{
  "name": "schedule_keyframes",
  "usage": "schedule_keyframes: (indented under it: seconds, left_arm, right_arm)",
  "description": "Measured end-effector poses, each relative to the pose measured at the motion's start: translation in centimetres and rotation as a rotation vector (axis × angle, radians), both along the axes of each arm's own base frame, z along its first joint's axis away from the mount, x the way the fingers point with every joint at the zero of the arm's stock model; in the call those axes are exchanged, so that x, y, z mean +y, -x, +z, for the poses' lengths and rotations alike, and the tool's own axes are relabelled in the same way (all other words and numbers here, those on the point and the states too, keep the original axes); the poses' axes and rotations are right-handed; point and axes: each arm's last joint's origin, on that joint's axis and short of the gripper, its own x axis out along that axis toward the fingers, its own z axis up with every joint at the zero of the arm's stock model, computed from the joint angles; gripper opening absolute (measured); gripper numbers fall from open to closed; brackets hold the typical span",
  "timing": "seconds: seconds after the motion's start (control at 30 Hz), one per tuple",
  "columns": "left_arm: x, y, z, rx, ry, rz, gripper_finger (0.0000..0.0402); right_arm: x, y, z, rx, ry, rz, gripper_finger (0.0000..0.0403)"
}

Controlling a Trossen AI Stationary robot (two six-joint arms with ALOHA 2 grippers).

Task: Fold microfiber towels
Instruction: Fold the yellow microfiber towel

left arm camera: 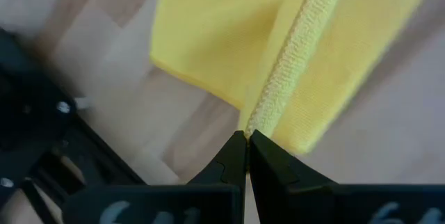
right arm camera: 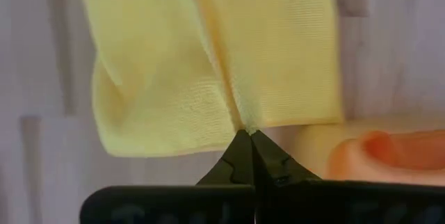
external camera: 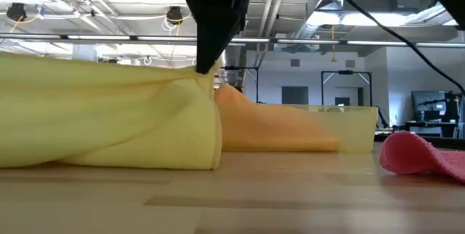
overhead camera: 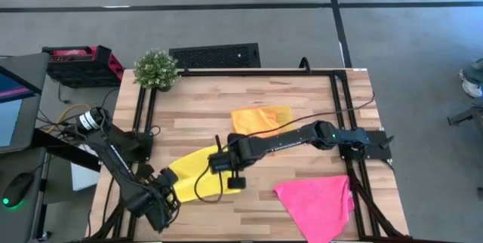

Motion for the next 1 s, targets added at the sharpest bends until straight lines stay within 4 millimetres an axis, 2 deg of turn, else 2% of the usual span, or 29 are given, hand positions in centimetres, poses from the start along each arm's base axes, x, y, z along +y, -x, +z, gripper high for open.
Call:
schedule_keyframes:
  seconds: [0.17, 0.37, 0.47, 0.67, 1.0]
  left_arm:
    - [1.2, -0.4, -1.2, 0.051, -0.029, 0.007, 0.0]
    - [1.8, -0.9, -1.3, 0.08, -0.034, -0.048, 0.0]
    - [2.0, -1.1, -1.3, 0.086, -0.032, -0.045, 0.0]
    - [2.6, -1.2, -1.2, 0.106, -0.07, -0.03, 0.001]
    - [3.4, -1.7, -1.1, 0.13, -0.092, -0.015, 0.0104]
  right_arm:
    - [-2.1, -0.5, 0.0, 0.005, -0.008, -0.033, 0.0002]
    - [-2.1, -0.5, 0.0, 0.012, -0.034, -0.022, 0.0004]
    - [-2.3, -0.5, 0.0, 0.021, -0.069, -0.021, 0.0019]
    - [-2.7, -0.7, 0.0, 0.007, -0.075, -0.028, 0.007]
    - [-3.3, -0.9, 0.0, 0.0, -0.053, -0.047, 0.0197]
